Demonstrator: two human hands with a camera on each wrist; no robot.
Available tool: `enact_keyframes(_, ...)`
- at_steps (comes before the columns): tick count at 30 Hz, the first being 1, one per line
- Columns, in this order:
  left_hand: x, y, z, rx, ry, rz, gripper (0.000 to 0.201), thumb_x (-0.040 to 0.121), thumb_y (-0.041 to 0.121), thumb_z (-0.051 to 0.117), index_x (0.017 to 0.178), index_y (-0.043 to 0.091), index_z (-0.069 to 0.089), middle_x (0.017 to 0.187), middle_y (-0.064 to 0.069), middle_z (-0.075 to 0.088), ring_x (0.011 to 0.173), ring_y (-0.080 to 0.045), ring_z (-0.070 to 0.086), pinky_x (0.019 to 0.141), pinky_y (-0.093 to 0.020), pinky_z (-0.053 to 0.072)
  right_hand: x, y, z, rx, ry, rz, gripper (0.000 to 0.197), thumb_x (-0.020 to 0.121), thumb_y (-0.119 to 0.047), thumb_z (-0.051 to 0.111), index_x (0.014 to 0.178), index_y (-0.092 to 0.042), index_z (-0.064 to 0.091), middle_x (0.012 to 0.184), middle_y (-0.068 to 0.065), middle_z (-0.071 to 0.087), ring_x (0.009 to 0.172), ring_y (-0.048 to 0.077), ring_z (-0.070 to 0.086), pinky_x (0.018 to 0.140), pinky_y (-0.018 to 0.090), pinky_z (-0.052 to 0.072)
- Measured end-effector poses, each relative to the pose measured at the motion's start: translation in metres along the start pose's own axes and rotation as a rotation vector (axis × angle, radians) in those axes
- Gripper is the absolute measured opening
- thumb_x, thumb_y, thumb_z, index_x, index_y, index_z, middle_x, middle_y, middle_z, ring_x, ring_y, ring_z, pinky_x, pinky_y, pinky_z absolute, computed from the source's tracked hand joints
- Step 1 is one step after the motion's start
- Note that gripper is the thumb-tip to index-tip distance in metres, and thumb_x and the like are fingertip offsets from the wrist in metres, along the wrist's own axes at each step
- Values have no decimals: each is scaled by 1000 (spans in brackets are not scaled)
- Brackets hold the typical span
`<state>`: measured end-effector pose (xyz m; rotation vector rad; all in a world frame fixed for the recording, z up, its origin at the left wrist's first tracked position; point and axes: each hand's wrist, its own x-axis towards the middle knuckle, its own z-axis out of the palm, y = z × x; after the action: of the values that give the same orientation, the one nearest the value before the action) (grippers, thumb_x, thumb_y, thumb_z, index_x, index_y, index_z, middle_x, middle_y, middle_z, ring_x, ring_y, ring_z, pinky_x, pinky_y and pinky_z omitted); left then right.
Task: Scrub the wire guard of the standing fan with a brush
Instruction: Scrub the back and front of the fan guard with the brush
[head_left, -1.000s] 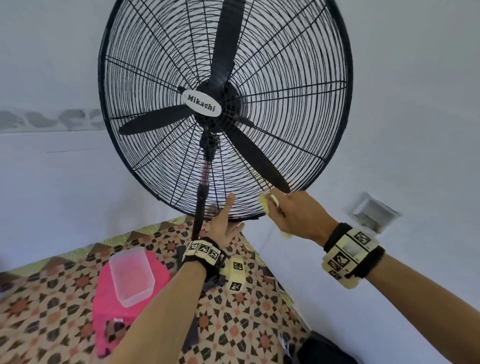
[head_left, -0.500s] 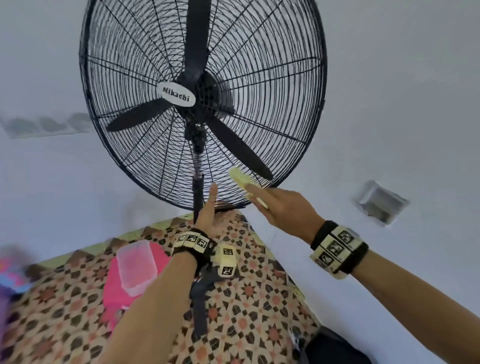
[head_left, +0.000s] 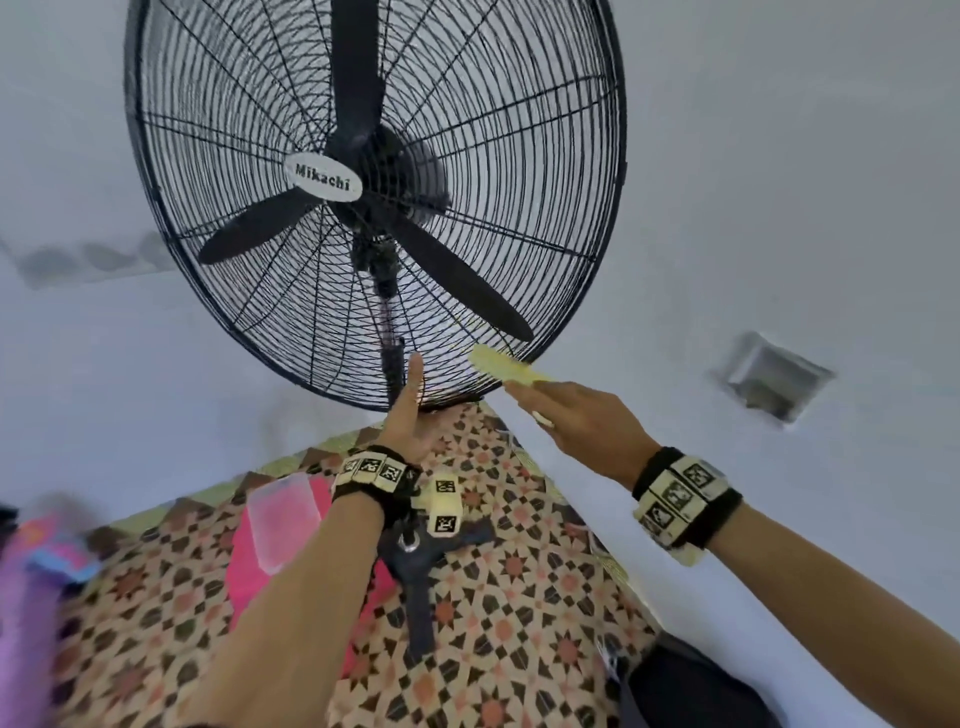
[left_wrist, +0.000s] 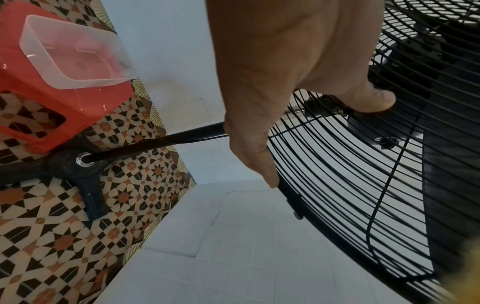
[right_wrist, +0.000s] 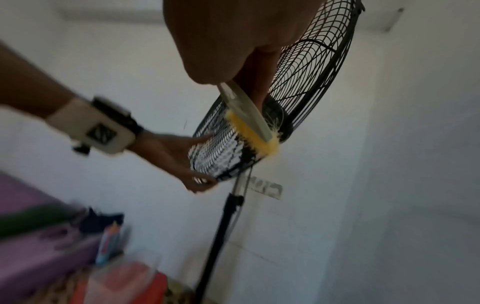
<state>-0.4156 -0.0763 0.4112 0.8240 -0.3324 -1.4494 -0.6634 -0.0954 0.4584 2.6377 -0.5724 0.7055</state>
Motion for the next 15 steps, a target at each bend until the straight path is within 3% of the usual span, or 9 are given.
enact_keyframes(3, 0, 1, 1, -38, -3, -14, 56, 102, 52, 52, 125, 1, 62, 113, -21, 76, 99, -29, 77, 85, -42, 64, -26, 20, 2, -25, -26, 19, 84, 78, 5, 81, 147, -14, 37, 99, 20, 70, 74, 38, 67, 47, 37, 55)
enact_keyframes(4, 2, -2, 0, -43, -15, -15, 58, 101, 53, 54, 126, 2, 61, 116, -21, 75, 103, -29, 76, 86, -41, 63, -32, 24, 3, -25, -34, 47, 82, 80, 2, 82, 146, -15, 37, 98, 20, 71, 73, 38, 68, 47, 38, 55)
enact_keyframes(6, 7, -4, -4, -38, -1, -19, 67, 92, 56, 62, 131, 2, 60, 127, -22, 70, 115, -31, 71, 99, -42, 58, -40, 26, 2, -21, -11, 78, 78, 82, -1, 81, 146, -16, 39, 102, 21, 72, 76, 38, 70, 48, 39, 57)
enact_keyframes(9, 11, -4, -6, -59, 31, -41, 81, 81, 58, 74, 138, 3, 58, 136, -23, 65, 125, -36, 65, 113, -46, 47, -32, 15, 4, 43, -15, -1, 89, 72, 16, 75, 147, -17, 39, 117, 25, 69, 94, 40, 71, 60, 41, 60)
enact_keyframes(12, 23, -14, -10, -101, 57, -87, 98, 75, 60, 86, 147, 5, 51, 146, -25, 57, 129, -39, 62, 117, -50, 43, -22, 10, 7, 71, -7, -37, 90, 69, 22, 59, 147, -19, 41, 128, 26, 65, 110, 39, 68, 68, 38, 60)
enact_keyframes(15, 19, -19, -2, -191, 105, -229, 111, 62, 48, 100, 146, 0, 46, 147, -30, 53, 133, -45, 57, 113, -55, 47, -22, 14, 6, 59, 7, -56, 93, 68, 25, 66, 146, -20, 43, 131, 24, 64, 116, 37, 64, 72, 37, 60)
